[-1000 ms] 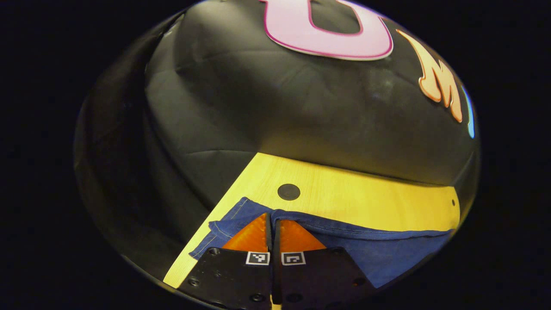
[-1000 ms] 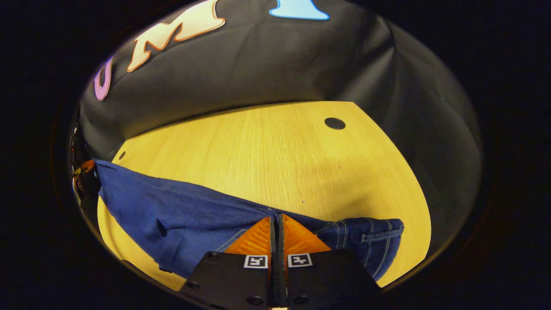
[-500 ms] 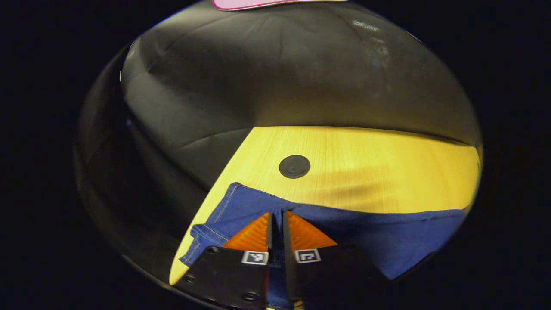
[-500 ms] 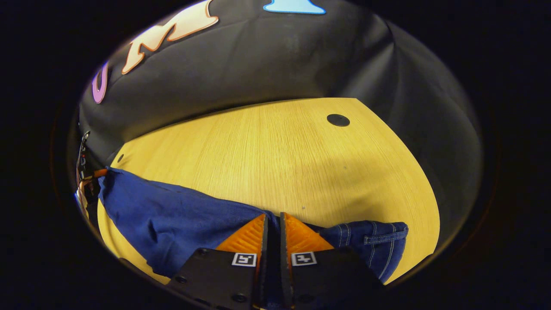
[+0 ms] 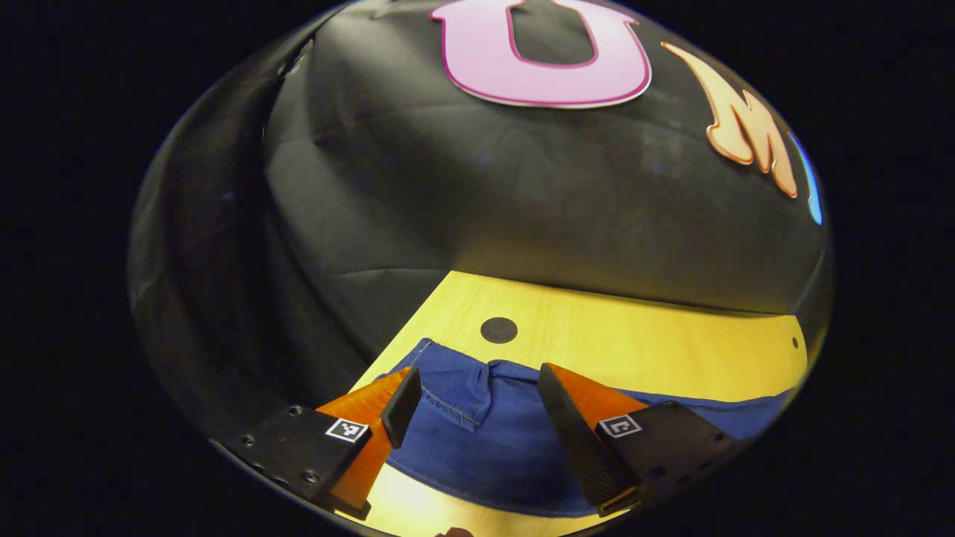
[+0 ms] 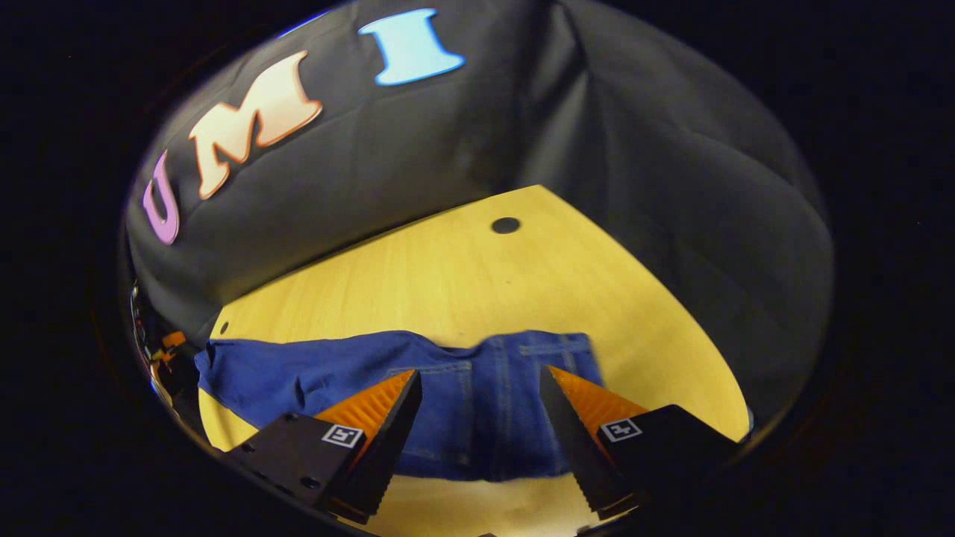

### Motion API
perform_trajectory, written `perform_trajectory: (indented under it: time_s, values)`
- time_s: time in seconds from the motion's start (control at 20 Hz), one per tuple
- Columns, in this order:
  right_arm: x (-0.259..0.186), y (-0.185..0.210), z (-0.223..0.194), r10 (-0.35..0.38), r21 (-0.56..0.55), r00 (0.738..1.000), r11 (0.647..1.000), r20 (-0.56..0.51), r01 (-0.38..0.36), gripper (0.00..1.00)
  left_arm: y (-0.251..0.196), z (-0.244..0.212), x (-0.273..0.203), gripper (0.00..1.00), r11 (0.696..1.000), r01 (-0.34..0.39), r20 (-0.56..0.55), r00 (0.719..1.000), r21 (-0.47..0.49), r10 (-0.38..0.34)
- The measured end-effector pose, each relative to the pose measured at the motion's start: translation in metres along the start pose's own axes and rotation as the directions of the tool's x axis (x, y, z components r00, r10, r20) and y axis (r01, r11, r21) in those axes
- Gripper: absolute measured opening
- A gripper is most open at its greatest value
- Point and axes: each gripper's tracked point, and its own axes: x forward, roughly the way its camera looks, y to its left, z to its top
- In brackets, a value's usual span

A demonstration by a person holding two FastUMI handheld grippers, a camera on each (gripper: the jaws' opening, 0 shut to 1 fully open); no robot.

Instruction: Grasp the waist and the cuffs of the jeans and fold them to make the two legs overlap; first hold the waist and fold one-third of the jeans toward the cuffs, then hold the cuffs and fold the remaining one-third in the same direction to finish folding.

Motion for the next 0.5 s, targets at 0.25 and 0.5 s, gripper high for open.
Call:
perform_trajectory:
  time_s: [0.25,0.5]
  values:
    - [-0.026,-0.065,-0.02,-0.082,0.186,0.997,0.979,0.012,0.078,0.98,-0.024,-0.01,-0.046,0.96,0.998,0.054,0.004,0.999,-0.03,-0.054]
    - [-0.01,-0.071,-0.057,-0.072,0.227,0.997,0.971,-0.039,0.079,0.94,-0.037,-0.009,-0.065,0.98,0.994,0.077,0.015,0.997,-0.073,-0.076]
